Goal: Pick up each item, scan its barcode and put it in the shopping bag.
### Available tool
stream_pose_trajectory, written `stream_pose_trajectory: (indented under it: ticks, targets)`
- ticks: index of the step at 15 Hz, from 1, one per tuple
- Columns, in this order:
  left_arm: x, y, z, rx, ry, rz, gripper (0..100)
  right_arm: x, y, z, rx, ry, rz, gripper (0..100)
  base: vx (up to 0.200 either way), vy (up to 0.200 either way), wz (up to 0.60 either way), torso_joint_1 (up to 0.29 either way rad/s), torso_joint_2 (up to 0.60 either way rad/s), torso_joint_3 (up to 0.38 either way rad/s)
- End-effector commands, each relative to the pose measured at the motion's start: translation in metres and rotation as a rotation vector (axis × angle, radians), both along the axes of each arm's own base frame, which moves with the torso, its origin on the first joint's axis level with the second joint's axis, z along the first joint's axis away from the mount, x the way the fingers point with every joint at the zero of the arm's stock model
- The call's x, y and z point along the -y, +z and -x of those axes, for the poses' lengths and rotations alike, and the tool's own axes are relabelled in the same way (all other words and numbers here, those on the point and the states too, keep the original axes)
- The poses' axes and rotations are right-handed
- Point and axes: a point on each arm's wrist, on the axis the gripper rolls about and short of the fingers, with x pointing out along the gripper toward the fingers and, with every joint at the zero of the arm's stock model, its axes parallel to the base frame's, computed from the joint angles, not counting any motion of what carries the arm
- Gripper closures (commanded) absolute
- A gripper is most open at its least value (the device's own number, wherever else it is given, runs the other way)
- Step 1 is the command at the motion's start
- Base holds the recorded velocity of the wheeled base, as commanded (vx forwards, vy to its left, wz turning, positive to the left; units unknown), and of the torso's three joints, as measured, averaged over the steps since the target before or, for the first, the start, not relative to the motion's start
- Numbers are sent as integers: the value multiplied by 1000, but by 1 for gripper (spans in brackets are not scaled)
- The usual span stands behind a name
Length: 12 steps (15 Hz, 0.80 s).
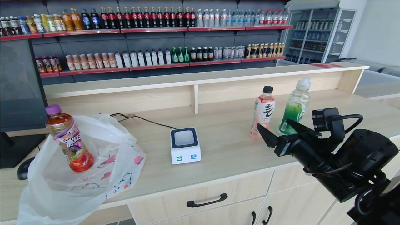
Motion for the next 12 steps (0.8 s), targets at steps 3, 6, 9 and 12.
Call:
stream_pose_trajectory:
  ticks: [3,6,9,12]
  targets:
    - [0,0,0,0,1,1,0,-2,-1,1,-1,11,1,0,0,-67,0,1,-2,1]
    - [0,0,0,0,1,1,0,-7,-1,3,-1,30,1,0,0,-200,0,-1,6,4]
    - [0,0,0,0,1,1,0,-8,-1,4,-2,33,1,0,0,-200,0,7,-4,1]
    - [0,0,0,0,1,1,0,-9,-2,6,-6,40,5,0,0,-200,0,1,4,2]
